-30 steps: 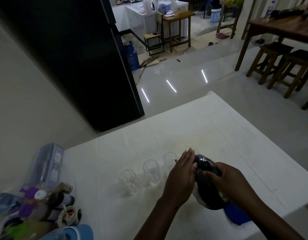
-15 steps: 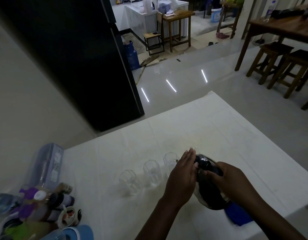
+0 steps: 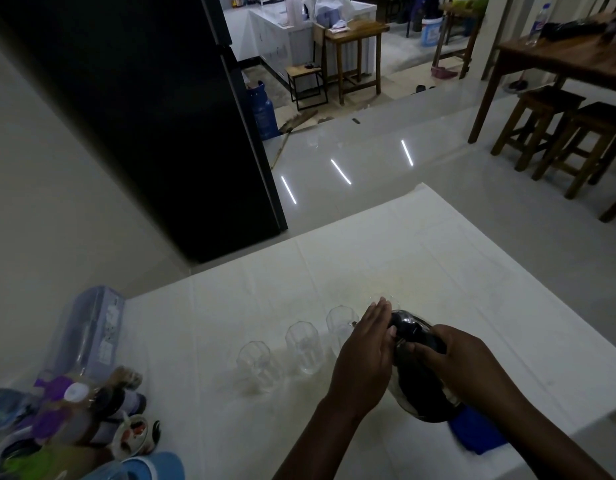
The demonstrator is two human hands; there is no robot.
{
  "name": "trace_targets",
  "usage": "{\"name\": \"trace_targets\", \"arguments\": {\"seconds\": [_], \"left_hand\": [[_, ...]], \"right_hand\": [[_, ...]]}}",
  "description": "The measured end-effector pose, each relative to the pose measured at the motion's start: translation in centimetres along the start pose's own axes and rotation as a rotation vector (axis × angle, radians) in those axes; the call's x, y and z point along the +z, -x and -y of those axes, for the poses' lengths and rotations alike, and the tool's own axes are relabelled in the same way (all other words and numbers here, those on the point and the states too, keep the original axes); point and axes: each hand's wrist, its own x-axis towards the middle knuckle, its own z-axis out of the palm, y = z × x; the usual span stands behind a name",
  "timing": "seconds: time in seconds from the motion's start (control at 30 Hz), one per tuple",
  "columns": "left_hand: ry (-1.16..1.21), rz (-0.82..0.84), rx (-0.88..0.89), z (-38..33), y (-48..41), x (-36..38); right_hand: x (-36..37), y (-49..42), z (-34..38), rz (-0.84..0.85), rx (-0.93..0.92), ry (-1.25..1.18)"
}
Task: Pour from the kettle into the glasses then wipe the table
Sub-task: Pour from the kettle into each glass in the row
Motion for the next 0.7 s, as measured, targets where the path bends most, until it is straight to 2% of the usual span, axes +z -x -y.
{"name": "trace_targets", "arguments": {"seconds": [0.7], "left_hand": [[-0.021, 0.016, 0.002, 0.01, -0.12, -0.2]], "right_hand": [[0.39, -0.08, -0.46, -0.023, 0.025, -0.01]]}}
